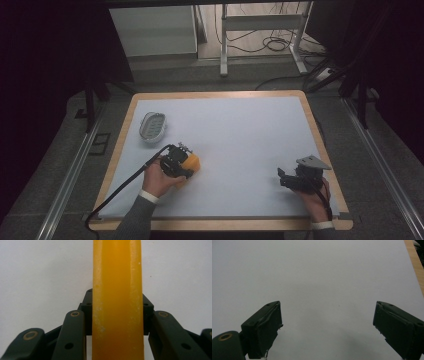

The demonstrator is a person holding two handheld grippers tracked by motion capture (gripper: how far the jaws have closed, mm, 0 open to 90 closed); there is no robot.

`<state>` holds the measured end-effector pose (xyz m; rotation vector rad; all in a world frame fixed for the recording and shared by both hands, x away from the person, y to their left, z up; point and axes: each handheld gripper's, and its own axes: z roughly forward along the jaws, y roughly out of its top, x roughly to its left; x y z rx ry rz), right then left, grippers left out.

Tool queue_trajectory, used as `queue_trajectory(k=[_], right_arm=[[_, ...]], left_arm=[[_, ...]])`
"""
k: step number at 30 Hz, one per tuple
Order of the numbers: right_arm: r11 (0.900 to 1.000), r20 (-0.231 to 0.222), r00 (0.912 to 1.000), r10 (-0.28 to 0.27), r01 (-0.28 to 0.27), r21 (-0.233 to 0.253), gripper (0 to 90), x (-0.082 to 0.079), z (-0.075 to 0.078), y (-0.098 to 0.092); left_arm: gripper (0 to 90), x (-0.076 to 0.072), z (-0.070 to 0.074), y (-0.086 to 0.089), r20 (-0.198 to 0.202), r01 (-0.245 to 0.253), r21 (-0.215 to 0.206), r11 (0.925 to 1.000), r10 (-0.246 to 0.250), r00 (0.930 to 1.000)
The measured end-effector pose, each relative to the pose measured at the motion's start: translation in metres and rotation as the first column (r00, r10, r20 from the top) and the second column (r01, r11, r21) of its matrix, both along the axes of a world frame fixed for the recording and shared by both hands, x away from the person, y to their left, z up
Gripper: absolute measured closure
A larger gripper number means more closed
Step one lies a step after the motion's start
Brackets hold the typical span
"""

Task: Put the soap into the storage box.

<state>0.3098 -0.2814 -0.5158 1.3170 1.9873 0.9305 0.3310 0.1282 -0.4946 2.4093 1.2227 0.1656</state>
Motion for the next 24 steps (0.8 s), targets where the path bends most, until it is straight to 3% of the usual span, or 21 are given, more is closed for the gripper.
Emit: queue_trajectory(k=[14, 24], right_arm=[[1.0, 0.005, 0.9999, -0.009, 0.009, 0.007, 8.4, -0.001, 0.001, -0.001], [1.0, 0.005, 0.9999, -0.01, 0.01, 0.007, 8.4, 0.0, 0.001, -0.002]], left_arm=[[60.8, -0.003, 0.019, 0.029, 0.034, -0.025, -0.084, 0.9962, 0.028, 0.999], [60.8, -0.002, 0.028, 0.042, 0.058, -0.054, -0.101, 0.9934, 0.06, 0.9965]])
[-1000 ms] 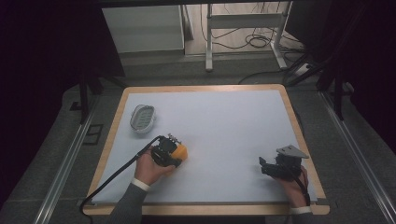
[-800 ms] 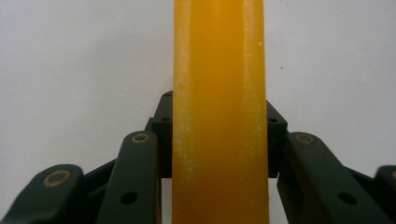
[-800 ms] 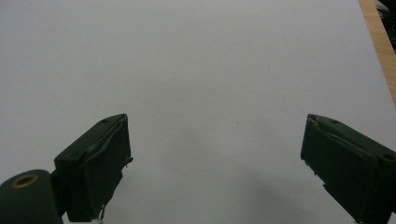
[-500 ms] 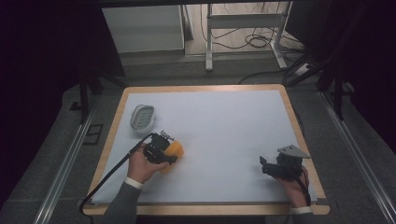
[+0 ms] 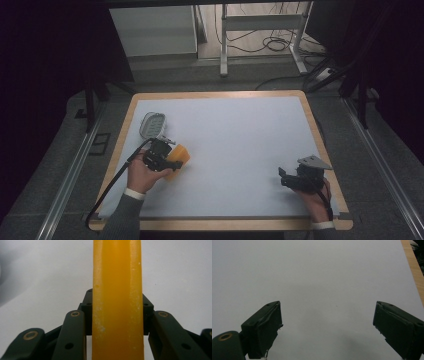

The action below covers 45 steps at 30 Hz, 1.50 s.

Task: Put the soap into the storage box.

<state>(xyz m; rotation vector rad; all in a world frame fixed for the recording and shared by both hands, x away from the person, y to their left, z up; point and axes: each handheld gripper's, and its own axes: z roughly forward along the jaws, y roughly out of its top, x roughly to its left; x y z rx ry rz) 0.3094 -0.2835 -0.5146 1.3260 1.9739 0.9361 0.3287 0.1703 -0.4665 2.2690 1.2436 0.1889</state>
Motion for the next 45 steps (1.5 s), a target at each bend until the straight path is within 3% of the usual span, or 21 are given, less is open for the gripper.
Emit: queue_trajectory(k=[45], right_arm=[[1.0, 0.0, 1.0, -0.008, 0.008, -0.004, 8.5, 0.001, -0.001, -0.002]], left_arm=[[60.8, 0.021, 0.028, 0.012, 0.026, -0.018, 0.003, 0.9998, 0.018, 0.9995]])
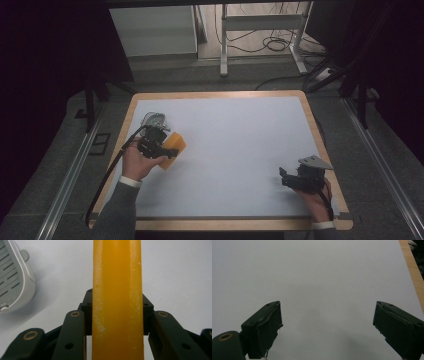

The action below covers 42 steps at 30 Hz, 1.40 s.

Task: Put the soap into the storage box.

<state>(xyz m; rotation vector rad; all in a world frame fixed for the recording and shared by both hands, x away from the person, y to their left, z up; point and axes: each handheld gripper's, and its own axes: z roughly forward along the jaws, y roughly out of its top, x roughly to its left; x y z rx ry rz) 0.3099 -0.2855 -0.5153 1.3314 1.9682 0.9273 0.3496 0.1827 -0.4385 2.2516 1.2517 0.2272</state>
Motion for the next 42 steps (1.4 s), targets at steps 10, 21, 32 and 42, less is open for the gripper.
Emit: queue_trajectory(k=[10, 21, 32, 42], right_arm=[[1.0, -0.006, 1.0, 0.001, -0.001, 0.002, 8.4, 0.0, 0.0, 0.0], [1.0, -0.009, 1.0, 0.0, 0.0, 0.0, 8.4, 0.001, -0.001, -0.001], [1.0, -0.012, 0.9999, 0.0, 0.0, -0.004, 8.4, 0.001, -0.002, -0.002], [1.0, -0.016, 0.9999, 0.0, -0.001, -0.004, 8.4, 0.001, -0.003, -0.001]], left_arm=[[60.8, 0.005, 0.007, 0.003, 0.019, -0.006, 0.01, 0.9999, 0.006, 0.9998], [60.8, 0.012, 0.016, 0.004, 0.022, -0.004, 0.022, 0.9997, 0.004, 0.9998], [60.7, 0.024, 0.019, 0.016, 0.02, -0.044, 0.009, 0.999, 0.044, 0.9988], [60.7, 0.032, 0.022, 0.025, 0.017, -0.078, 0.006, 0.997, 0.078, 0.9968]])
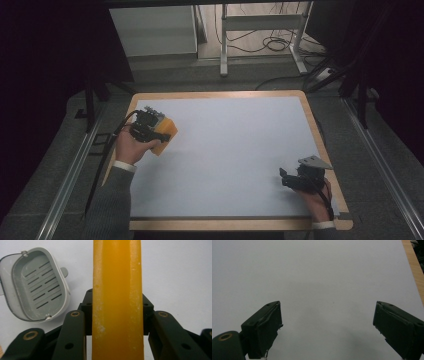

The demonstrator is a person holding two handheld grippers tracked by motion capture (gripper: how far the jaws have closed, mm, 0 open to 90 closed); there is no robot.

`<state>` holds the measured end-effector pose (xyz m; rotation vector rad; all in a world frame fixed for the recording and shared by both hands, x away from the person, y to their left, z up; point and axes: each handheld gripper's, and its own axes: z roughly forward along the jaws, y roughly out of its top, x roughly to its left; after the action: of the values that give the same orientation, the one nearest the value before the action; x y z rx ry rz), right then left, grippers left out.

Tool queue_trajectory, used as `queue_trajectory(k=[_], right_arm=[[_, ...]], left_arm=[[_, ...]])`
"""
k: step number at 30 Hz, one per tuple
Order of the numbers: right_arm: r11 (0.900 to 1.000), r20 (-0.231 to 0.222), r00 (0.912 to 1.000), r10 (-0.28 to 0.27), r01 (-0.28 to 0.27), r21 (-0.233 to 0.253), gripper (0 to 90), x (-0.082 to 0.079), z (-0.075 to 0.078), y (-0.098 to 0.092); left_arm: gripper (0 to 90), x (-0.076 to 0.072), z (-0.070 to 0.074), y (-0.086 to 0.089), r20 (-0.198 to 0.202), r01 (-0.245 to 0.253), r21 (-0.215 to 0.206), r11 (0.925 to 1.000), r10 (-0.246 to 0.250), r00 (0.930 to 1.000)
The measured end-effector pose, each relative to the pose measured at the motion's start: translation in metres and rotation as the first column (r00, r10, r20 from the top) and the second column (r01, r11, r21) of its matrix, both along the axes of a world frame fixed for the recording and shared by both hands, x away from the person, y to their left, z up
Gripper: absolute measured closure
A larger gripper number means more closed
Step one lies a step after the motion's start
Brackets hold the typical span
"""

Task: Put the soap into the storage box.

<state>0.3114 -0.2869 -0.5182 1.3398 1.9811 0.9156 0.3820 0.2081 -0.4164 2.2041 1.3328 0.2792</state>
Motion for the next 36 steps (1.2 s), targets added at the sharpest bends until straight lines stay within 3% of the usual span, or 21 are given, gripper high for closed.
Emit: queue_trajectory(k=[26, 36], right_arm=[[1.0, -0.002, 1.0, 0.0, 0.0, -0.007, 8.4, 0.001, -0.001, 0.0], [1.0, -0.003, 1.0, 0.0, 0.0, -0.005, 8.4, 0.001, -0.001, 0.0]], left_arm=[[60.8, 0.025, -0.001, 0.017, -0.039, -0.053, -0.007, 0.9986, 0.053, 0.9978], [60.7, 0.032, 0.004, 0.023, -0.025, -0.078, -0.01, 0.9969, 0.077, 0.9967]])
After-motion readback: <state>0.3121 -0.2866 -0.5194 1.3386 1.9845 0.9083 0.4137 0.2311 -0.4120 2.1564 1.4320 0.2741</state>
